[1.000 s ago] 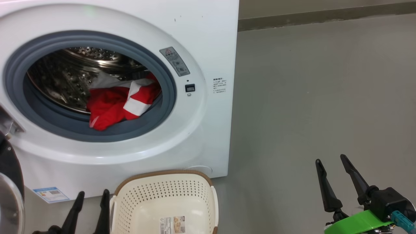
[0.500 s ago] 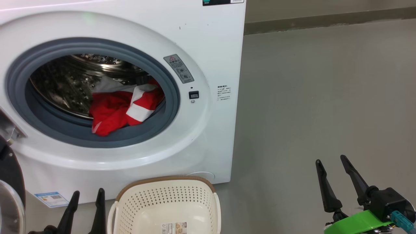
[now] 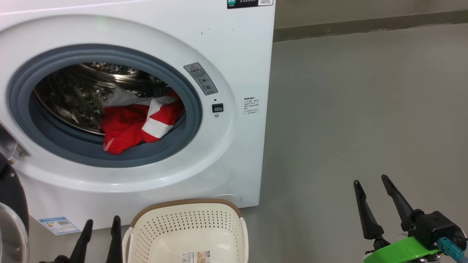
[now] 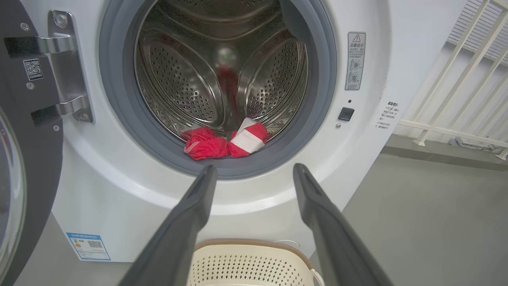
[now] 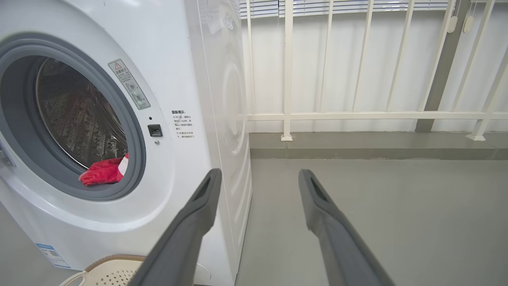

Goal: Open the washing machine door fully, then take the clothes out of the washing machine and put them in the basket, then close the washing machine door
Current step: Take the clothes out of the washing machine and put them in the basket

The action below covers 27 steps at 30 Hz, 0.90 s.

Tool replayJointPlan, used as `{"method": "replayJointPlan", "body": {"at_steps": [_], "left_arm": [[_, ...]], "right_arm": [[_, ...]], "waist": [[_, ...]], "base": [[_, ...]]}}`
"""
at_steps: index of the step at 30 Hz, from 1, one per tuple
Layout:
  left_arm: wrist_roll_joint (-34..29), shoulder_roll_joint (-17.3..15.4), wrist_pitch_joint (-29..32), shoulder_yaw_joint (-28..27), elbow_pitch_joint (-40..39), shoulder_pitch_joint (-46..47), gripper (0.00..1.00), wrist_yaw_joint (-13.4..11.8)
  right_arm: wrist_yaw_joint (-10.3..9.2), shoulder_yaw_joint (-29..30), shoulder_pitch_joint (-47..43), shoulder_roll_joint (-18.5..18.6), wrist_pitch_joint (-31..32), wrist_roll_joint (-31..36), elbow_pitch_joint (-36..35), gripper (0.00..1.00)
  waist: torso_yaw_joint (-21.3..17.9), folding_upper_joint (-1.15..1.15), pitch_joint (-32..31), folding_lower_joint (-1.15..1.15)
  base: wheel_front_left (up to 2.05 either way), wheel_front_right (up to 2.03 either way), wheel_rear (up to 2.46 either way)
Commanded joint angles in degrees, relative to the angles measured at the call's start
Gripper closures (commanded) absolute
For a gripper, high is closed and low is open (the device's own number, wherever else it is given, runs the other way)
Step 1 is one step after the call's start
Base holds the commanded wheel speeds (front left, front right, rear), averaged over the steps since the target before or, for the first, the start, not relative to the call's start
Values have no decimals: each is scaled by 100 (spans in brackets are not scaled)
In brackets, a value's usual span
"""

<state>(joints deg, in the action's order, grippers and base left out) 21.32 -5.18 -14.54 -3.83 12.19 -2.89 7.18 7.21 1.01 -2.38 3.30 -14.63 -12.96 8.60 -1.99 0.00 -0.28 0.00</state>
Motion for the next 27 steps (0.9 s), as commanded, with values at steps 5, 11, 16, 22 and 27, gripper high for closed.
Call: {"method": "replayJointPlan", "body": {"at_steps": [5,11,16,22,27], "left_arm": [[-17,31,-46,-278,94,467,0,31],[-55,138,-46,-503,332,953,0,31],[42,160,-46,-422,580,1557,0,31],[-36,83,-46,-351,948,2305,0,31],[-230,0,-46,-381,1292,2968,0,31]], "right_arm": [[28,-129,120,120,-37,62,-137,0],[28,-127,265,125,-37,68,-203,0],[28,-188,533,177,-37,98,-275,0],[28,-205,865,219,-37,131,-326,0],[28,-207,1110,235,-37,160,-374,0]], "waist": [[61,0,72,0],[163,0,370,0],[270,0,796,0],[331,0,1287,0],[293,0,1697,0]], "base": [[0,0,0],[0,0,0],[0,0,0],[0,0,0],[0,0,0]]}}
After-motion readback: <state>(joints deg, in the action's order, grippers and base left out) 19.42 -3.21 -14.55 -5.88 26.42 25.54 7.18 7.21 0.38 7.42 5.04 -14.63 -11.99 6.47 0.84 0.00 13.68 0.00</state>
